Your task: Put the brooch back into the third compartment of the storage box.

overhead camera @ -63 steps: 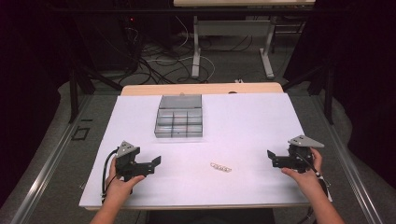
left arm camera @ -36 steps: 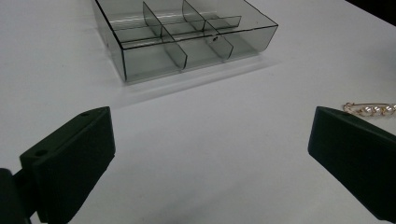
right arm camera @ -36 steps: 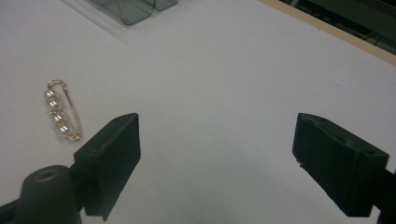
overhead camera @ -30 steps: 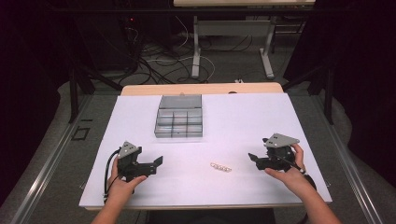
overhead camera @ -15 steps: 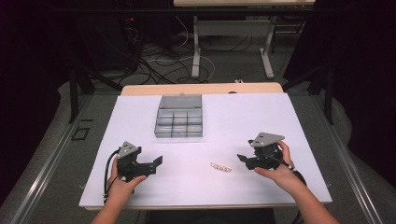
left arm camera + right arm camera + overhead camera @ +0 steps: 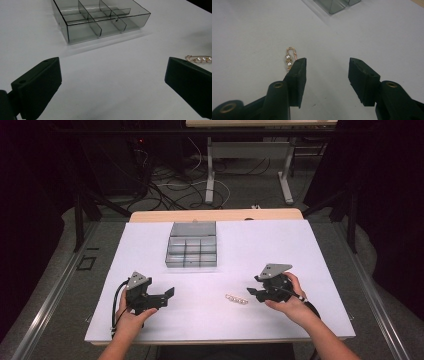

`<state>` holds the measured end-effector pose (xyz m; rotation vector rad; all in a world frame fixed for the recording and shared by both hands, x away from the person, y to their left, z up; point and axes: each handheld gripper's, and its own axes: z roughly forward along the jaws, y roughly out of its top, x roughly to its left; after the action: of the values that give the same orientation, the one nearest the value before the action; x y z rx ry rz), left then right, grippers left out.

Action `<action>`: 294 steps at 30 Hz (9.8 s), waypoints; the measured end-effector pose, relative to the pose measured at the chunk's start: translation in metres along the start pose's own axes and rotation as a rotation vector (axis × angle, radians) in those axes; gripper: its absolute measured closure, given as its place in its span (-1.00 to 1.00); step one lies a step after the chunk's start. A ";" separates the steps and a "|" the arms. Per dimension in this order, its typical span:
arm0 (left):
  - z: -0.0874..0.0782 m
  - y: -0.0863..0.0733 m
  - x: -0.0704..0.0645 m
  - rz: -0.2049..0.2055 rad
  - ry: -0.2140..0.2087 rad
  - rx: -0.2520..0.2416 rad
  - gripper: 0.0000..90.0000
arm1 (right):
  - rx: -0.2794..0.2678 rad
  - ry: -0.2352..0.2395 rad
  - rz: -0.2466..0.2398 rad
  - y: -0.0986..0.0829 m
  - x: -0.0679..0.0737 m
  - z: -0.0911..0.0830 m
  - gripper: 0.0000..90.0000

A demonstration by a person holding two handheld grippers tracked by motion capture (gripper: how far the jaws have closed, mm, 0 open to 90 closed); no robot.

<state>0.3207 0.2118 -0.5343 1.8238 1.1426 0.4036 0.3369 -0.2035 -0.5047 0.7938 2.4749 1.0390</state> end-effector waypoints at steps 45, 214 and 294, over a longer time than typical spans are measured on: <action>0.001 0.000 0.000 0.001 0.001 0.006 -0.97 | 0.146 0.169 -0.040 0.002 0.024 0.045 0.60; -0.001 0.001 0.005 -0.006 0.003 -0.006 -0.96 | 0.009 0.030 0.099 0.117 -0.024 0.046 0.80; -0.003 0.003 0.008 -0.013 -0.020 -0.022 -0.96 | 0.140 -0.112 0.154 0.168 -0.050 0.150 0.80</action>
<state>0.3248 0.2198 -0.5320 1.7967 1.1319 0.3885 0.5124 -0.0561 -0.4787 1.0710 2.4421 0.8513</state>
